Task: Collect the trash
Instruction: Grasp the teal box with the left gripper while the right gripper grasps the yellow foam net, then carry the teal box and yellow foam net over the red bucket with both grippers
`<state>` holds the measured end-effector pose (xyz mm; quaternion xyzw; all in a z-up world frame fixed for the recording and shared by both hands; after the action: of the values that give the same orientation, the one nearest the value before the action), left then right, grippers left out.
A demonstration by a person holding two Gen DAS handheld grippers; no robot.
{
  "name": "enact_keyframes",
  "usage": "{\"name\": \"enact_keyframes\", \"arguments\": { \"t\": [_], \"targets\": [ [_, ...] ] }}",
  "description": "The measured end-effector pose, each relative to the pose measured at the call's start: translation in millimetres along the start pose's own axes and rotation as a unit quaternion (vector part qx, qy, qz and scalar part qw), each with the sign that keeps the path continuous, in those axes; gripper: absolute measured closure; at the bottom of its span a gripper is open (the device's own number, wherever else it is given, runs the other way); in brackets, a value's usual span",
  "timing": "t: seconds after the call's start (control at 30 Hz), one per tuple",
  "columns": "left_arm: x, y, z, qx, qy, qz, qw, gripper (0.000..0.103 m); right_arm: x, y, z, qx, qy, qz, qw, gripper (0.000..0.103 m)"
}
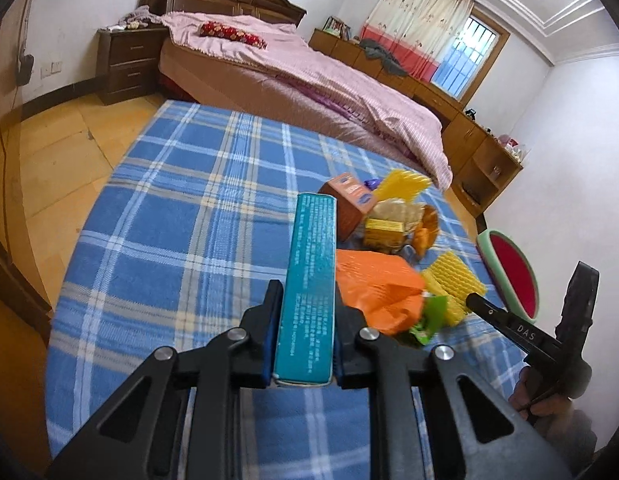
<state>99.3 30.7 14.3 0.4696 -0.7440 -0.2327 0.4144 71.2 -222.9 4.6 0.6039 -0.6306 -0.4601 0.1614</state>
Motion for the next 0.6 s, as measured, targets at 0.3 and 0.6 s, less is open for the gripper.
{"name": "enact_keyframes", "arguments": {
  "t": [0.3,0.6],
  "targets": [
    [38,20,4,0.005,-0.023,0.020,0.9995,0.083,11,52,3,0.062,-0.003,-0.012,0.998,0.093],
    [95,16,-1,-0.005,-0.063,0.047,0.9969,0.083,45,90,1,0.105,-0.039,-0.013,0.994,0.093]
  ]
}}
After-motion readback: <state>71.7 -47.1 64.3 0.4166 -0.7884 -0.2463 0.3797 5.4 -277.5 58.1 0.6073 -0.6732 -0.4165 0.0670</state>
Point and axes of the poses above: each gripper's, at about its wrist camera, not at the fingertips, and y roughly against the way its jaws point, x to its right, z to its underside, the point moved 2 cm from there along -y, roughly the way its jaws point, and after that the axes turned 8 degrees about -x, right-handed, at the moved point
